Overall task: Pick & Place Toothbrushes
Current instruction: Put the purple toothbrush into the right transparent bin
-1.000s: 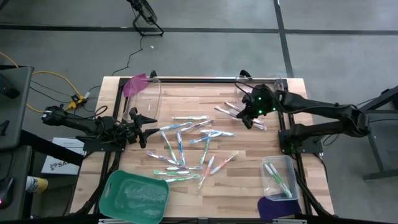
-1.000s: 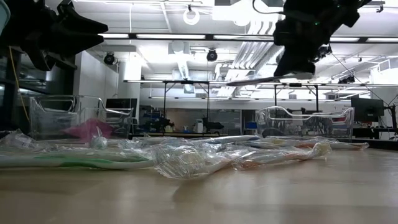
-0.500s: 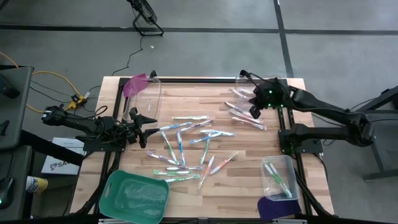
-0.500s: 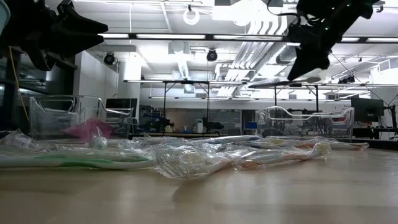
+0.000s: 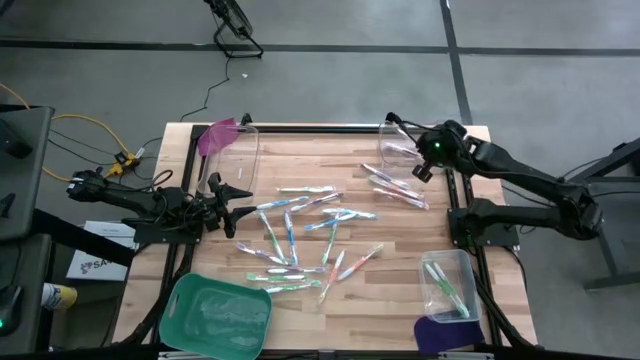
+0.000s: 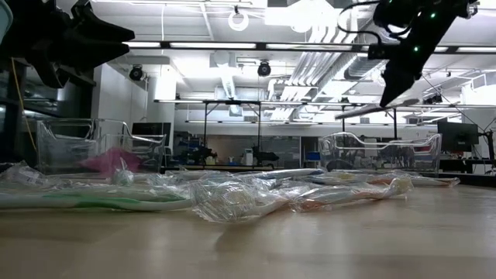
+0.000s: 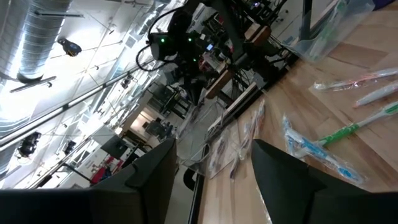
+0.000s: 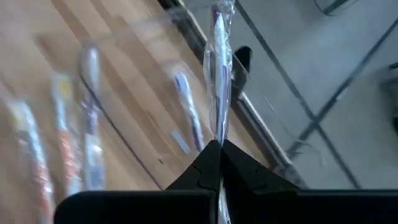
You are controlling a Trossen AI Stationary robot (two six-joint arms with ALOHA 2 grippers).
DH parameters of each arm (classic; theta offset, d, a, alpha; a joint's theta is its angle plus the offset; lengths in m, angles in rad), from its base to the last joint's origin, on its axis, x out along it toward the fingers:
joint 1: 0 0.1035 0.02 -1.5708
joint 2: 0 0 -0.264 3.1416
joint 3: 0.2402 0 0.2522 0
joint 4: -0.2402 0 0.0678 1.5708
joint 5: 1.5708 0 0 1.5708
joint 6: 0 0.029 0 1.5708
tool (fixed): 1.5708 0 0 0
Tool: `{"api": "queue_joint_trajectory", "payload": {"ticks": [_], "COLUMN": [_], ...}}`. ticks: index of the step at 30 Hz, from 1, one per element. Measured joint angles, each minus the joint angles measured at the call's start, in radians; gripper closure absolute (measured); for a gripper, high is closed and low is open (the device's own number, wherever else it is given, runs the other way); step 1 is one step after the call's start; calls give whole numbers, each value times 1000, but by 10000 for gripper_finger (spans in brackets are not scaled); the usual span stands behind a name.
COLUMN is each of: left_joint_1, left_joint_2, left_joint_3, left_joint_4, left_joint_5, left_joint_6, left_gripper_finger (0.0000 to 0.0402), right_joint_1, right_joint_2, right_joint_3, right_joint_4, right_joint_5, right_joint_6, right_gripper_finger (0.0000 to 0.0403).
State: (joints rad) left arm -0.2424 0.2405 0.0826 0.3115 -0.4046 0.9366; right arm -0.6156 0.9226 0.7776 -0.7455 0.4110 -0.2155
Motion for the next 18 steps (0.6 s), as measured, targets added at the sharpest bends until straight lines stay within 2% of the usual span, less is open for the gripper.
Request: {"api": "queue_joint_trajectory", "payload": {"ticks": [3,18], "left_joint_1": [0,0], "left_joint_2": [0,0], "left_joint_3": [0,0], "left_joint_4": [0,0], "left_joint_5": [0,0], "left_joint_6": [0,0], "left_gripper_finger": [199,199], "right_joint_1": [-11,-108], "right_joint_2": [42,250], "right_joint_3": [0,0], "right_joint_4": [-11,95], "right_joint_5": [35,33], "right_joint_6": [-48,-157], "right_gripper_finger": [400,400]}}
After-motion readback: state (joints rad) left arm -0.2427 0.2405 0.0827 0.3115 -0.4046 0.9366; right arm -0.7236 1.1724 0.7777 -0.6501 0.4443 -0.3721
